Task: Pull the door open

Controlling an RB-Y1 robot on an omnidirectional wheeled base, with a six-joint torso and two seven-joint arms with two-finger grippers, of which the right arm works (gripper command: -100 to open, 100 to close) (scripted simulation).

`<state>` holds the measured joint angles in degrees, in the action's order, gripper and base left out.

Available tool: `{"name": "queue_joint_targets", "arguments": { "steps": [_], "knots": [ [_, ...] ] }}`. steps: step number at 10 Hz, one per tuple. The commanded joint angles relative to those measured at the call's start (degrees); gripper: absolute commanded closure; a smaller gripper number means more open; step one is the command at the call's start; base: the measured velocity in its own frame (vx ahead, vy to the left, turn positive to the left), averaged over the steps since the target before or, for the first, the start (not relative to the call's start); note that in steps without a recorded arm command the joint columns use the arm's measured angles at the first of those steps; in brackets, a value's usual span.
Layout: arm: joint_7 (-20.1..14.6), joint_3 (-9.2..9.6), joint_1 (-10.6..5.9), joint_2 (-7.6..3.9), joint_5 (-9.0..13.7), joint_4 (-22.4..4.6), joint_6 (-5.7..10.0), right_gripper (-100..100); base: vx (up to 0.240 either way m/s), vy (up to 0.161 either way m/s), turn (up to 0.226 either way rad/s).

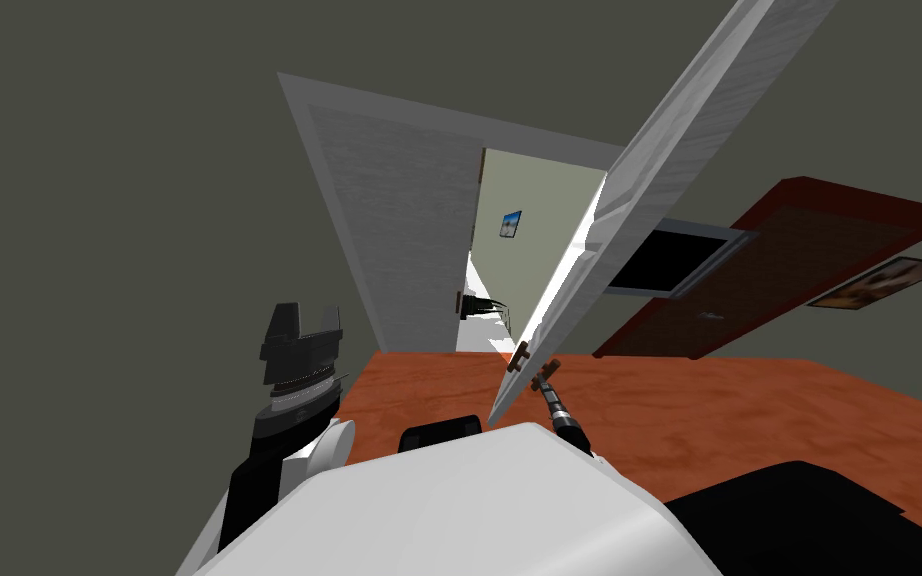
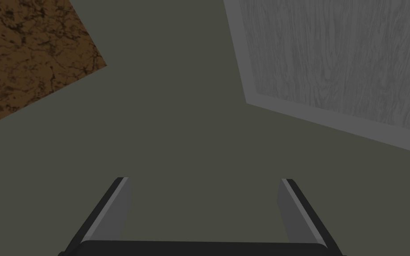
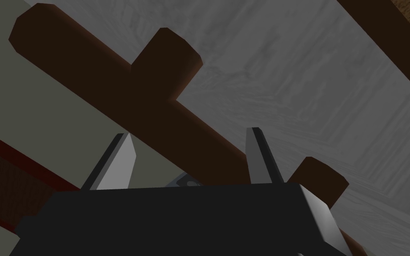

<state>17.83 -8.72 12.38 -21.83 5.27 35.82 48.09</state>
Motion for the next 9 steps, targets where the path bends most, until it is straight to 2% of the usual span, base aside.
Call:
{"name": "queue_joint_targets", "arguments": {
  "steps": [1, 5, 6, 9],
  "knots": [
    [-1.97, -0.07, -0.45, 0.64, 0.64, 0.64, -0.62, 100, 0.016, 0.008, -0.008],
    [-1.97, -0.07, -0.45, 0.64, 0.64, 0.64, -0.62, 100, 0.002, 0.001, 0.001],
    [-1.78, 0.47, -0.02, 0.20, 0.28, 0.51, -0.17, 100, -0.047, -0.018, 0.024],
    [-2.68, 0.75, -0.17, 0.21, 0.39, 0.53, -0.15, 100, -0.054, -0.045, 0.023]
  ]
}}
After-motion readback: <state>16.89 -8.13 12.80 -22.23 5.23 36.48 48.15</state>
